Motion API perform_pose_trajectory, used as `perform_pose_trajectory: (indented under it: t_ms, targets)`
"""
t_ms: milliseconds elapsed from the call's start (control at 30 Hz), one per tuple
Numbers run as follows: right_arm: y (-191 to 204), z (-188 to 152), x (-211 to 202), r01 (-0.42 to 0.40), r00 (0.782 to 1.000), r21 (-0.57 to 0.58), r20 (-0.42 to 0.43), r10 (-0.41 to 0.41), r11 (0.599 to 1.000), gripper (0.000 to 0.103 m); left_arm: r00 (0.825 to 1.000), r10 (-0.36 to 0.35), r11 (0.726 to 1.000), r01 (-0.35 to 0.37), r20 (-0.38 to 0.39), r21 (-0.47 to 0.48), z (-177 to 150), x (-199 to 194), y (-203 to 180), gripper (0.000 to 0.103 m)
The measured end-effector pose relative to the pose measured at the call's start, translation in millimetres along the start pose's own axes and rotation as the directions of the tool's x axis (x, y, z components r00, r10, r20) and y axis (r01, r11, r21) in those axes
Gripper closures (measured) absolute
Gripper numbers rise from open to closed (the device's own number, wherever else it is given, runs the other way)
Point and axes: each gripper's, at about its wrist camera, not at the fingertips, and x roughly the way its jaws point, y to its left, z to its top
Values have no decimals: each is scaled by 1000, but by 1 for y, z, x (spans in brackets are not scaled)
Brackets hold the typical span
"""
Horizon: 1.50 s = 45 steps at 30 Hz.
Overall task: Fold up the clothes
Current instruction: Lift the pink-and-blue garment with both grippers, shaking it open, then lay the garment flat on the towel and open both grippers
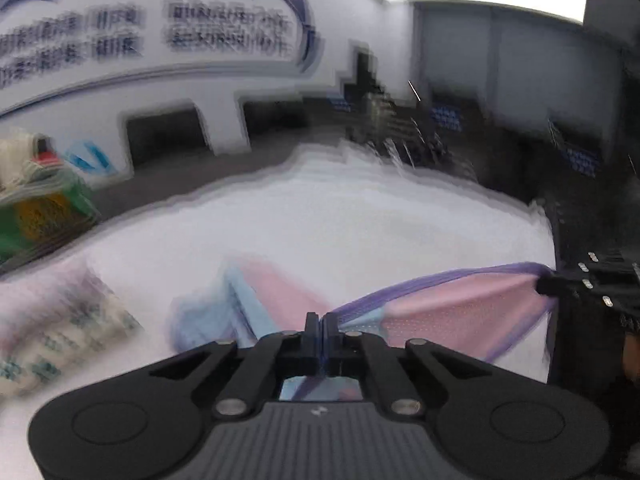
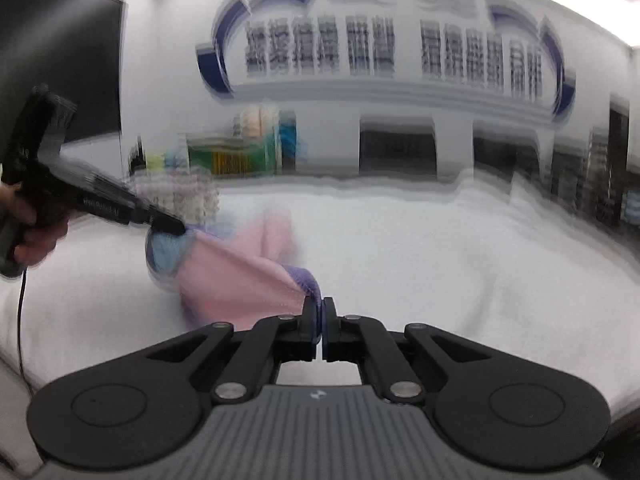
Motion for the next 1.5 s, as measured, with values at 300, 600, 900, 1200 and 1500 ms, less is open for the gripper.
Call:
perform_pose_trajectory:
  t_ms: [300, 600, 900, 1200, 1500]
  targets:
    - [65, 205, -91, 212, 802, -296, 597, 8, 931, 102, 682, 311, 949, -254, 661, -185, 130, -185, -73, 103]
    - [46, 304, -85, 283, 790, -227, 605, -93, 932, 102, 637, 403, 909, -364, 657, -204, 184, -147, -90, 103]
    - [17, 317, 141, 231, 948, -271, 278, -153, 934, 102, 792, 502, 864, -438, 346, -250, 194, 11, 36, 100]
    - [4, 197, 399, 156, 921, -391, -274, -276, 907, 56, 916, 400, 893, -398, -35, -211, 73, 88, 114, 61]
    - [-8, 87, 265, -148, 931, -103, -350, 103, 984, 47, 983, 172, 967, -180, -62, -182, -103, -5, 66, 35]
